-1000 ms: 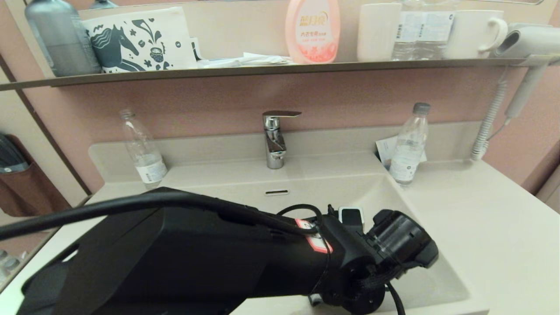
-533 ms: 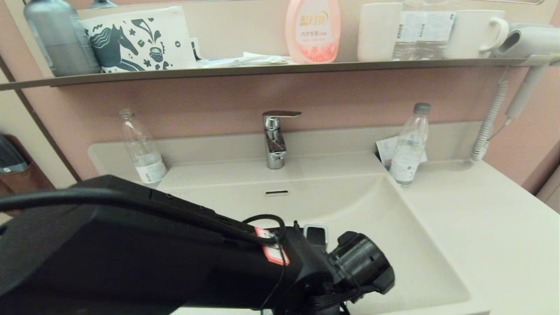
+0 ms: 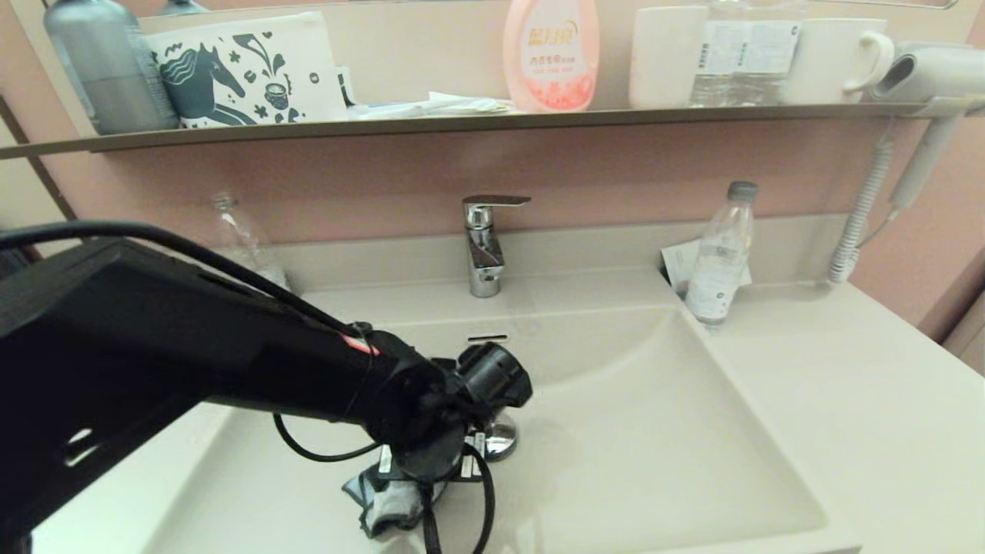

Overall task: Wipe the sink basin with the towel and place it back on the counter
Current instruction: Wipe the sink

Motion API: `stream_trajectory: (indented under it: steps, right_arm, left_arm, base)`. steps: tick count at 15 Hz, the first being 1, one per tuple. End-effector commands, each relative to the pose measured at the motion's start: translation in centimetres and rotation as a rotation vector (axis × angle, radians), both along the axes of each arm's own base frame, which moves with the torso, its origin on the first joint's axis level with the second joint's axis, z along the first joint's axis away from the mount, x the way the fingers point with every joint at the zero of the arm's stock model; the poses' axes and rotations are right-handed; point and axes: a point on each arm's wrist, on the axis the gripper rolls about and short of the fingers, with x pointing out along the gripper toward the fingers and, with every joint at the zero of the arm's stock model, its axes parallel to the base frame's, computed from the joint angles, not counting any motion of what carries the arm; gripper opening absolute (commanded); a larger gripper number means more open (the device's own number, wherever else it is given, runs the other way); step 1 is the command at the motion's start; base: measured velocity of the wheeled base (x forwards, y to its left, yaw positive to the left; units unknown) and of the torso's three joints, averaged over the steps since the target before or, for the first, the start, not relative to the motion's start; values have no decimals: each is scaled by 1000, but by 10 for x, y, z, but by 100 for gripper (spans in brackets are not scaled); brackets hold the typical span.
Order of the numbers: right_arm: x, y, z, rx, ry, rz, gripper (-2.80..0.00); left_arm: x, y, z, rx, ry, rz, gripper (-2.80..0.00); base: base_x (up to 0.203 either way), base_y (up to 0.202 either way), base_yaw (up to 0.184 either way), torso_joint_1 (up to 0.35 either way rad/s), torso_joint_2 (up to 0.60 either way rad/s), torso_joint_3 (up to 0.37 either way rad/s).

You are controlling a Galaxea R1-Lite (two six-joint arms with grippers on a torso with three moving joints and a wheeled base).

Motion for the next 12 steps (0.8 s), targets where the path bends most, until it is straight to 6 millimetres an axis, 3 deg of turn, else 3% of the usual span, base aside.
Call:
stream_trajectory:
  steps: [1,4,6,8,12]
  right_arm:
    - [0,0,0,0,1,0,-280]
    - [0,0,0,0,1,0,-280]
    - [0,0,0,0,1,0,-280]
    - [0,0,0,0,1,0,-280]
    - [0,0,0,0,1,0,-280]
  left_arm:
    - [22,30,-7,41,32,67,-280]
    - [52,64,-10,104,50,100,-280]
    - [65,66,-4,94,16,114,-280]
    - [71,52,0,71,-19,95,-280]
    - [80,2,-7,4,-75,63,-280]
  base:
    - [0,0,0,0,0,0]
    - [0,0,0,0,0,0]
    - [0,0,0,0,0,0]
    - [0,0,0,0,0,0]
    - [0,0,0,0,0,0]
